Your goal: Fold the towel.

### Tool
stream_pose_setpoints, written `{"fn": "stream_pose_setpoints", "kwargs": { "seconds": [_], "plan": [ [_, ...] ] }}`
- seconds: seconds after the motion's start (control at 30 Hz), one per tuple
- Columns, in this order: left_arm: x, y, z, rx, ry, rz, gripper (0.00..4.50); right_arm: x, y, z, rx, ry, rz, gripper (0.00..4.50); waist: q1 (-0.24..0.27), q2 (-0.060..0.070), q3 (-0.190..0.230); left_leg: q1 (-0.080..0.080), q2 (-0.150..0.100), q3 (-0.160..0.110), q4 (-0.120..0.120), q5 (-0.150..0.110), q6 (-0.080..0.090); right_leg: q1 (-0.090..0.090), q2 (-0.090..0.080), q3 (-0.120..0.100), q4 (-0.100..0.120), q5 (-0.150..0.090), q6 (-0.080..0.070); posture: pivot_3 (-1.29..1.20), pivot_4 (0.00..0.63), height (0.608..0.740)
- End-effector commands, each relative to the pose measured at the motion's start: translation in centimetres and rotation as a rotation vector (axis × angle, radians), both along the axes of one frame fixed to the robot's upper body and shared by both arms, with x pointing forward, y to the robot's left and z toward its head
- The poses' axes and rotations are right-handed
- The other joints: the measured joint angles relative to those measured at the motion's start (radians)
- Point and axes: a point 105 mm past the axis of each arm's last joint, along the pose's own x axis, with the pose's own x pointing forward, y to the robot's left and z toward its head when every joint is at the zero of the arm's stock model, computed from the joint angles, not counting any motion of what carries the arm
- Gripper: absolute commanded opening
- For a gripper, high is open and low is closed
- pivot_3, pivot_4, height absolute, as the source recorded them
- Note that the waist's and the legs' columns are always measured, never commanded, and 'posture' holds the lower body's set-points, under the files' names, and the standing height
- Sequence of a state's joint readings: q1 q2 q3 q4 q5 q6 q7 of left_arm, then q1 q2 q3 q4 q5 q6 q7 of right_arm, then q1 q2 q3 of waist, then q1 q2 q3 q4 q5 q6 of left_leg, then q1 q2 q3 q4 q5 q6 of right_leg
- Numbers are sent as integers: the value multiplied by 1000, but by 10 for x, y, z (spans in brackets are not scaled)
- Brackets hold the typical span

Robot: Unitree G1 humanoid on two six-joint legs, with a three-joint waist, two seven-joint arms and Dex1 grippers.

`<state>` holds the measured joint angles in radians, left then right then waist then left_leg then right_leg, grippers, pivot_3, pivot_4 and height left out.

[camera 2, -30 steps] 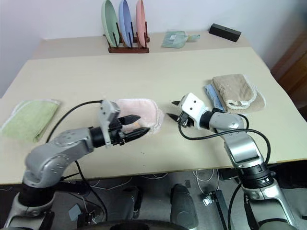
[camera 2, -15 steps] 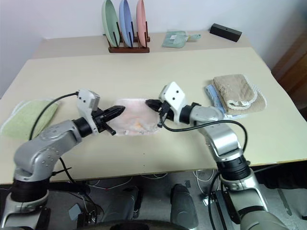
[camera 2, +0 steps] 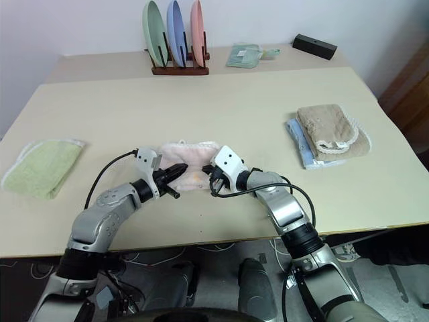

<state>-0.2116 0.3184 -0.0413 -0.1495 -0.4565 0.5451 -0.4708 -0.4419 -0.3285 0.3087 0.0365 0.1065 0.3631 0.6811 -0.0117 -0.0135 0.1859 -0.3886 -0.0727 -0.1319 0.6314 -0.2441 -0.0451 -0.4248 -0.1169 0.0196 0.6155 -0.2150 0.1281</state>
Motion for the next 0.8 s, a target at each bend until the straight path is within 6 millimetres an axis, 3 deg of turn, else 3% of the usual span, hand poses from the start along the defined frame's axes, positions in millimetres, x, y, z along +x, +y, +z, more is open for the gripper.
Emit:
{"fn": "stream_pose_setpoints", "kwargs": {
  "seconds": [0.03, 0.07, 0.1, 0.13, 0.2, 0.3, 0.37, 0.43, 0.47, 0.6, 0.8],
  "plan": [
    [-5, 11, 27, -78, -64, 24, 12, -4, -8, 25, 32, -74, 27, 245, -1, 0, 0, 0, 0, 0, 0, 0, 0, 0, 0, 0, 0, 0, 0, 0, 150, 740],
    [-8, 20, 41, -131, -85, 45, 0, -8, -9, 38, 46, -100, 57, 498, -1, 0, 1, 0, 0, -1, 0, 0, 0, 0, 0, 0, 0, 0, 0, 0, 150, 740],
    [-11, 30, 52, -178, -95, 69, 535, -13, -10, 49, 55, -121, 80, 782, -2, 0, 1, -1, 0, -1, 0, 0, 0, -1, 0, 0, 0, 0, 0, 0, 150, 740],
    [-13, 43, 60, -205, -103, 105, 775, -18, -12, 58, 60, -136, 106, 1145, -2, 0, 1, -1, 0, -1, 0, 0, 0, -2, 0, 0, 0, 0, 0, 0, 150, 740],
    [-15, 59, 68, -234, -101, 159, 1684, -25, -13, 66, 57, -148, 138, 2141, -5, 0, 1, -1, 1, -1, 0, 0, 0, -2, 0, 0, 0, 0, 0, 0, 150, 740],
    [-18, 79, 71, -282, -65, 230, 3240, -32, -15, 74, 42, -158, 173, 3648, -4, 0, 1, -1, 1, -1, -1, 0, 0, -2, 0, 0, 1, 0, 0, 0, 150, 740],
    [-22, 86, 58, -291, 28, 246, 4239, -34, -14, 81, 33, -186, 182, 4500, -3, 0, 1, -1, 1, -1, 0, 0, 0, -1, 0, 0, 0, 0, 0, 0, 150, 740],
    [-23, 87, 41, -274, 121, 267, 4425, -33, -14, 85, 31, -205, 177, 4500, -2, 0, 1, -1, 0, -1, 0, 0, 0, -1, 0, 0, 0, 0, 0, 0, 150, 740],
    [-21, 84, 35, -346, 178, 276, 4425, -33, -13, 85, 28, -211, 178, 4500, 1, 0, 1, -1, 0, -1, 0, 0, 0, -1, 0, 0, 1, 0, 0, 0, 150, 740],
    [-16, 60, 13, -465, 357, 247, 4425, -32, -10, 83, 10, -228, 188, 4500, 4, -1, 1, -1, 0, -1, 1, 0, 0, 0, 0, -1, 0, 0, 0, 0, 150, 740],
    [-10, 22, 11, -506, 433, 142, 4425, -35, -8, 84, 18, -243, 186, 4500, 4, -1, 1, -1, 0, -1, 1, 0, 0, 0, 0, -1, 0, 0, 0, 0, 150, 740]
  ]
}}
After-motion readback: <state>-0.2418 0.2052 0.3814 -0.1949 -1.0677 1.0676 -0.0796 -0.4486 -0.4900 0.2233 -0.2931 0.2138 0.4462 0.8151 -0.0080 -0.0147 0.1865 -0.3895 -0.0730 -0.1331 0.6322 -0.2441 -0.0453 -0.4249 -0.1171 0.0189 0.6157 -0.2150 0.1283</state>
